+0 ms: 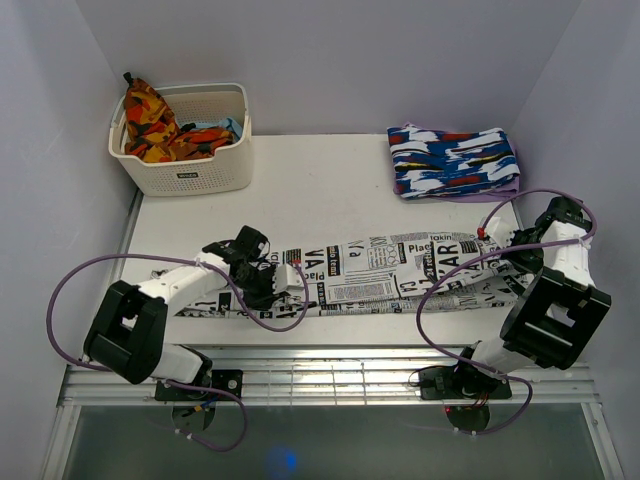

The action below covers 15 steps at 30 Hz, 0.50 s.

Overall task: Fold and stack the trousers
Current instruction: Fold the trousers

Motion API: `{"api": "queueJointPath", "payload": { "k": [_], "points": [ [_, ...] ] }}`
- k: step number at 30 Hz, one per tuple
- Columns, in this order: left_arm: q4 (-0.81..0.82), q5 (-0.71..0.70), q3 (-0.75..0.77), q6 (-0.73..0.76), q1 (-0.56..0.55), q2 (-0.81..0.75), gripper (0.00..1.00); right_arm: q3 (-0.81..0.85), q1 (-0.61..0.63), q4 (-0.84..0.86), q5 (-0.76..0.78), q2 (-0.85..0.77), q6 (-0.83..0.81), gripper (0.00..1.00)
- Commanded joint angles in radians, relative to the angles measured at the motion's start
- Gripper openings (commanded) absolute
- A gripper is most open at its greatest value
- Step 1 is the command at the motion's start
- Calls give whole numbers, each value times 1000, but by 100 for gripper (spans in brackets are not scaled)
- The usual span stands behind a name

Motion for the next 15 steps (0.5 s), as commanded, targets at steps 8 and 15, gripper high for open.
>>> {"api": "queueJointPath", "payload": {
  "k": [8, 15],
  "points": [
    [54, -46, 8, -18, -9, 13, 0, 49, 3, 21, 2, 0, 5, 8],
    [23, -62, 28, -47, 6, -64, 0, 52, 3, 21, -5, 0, 14, 8]
  ]
}}
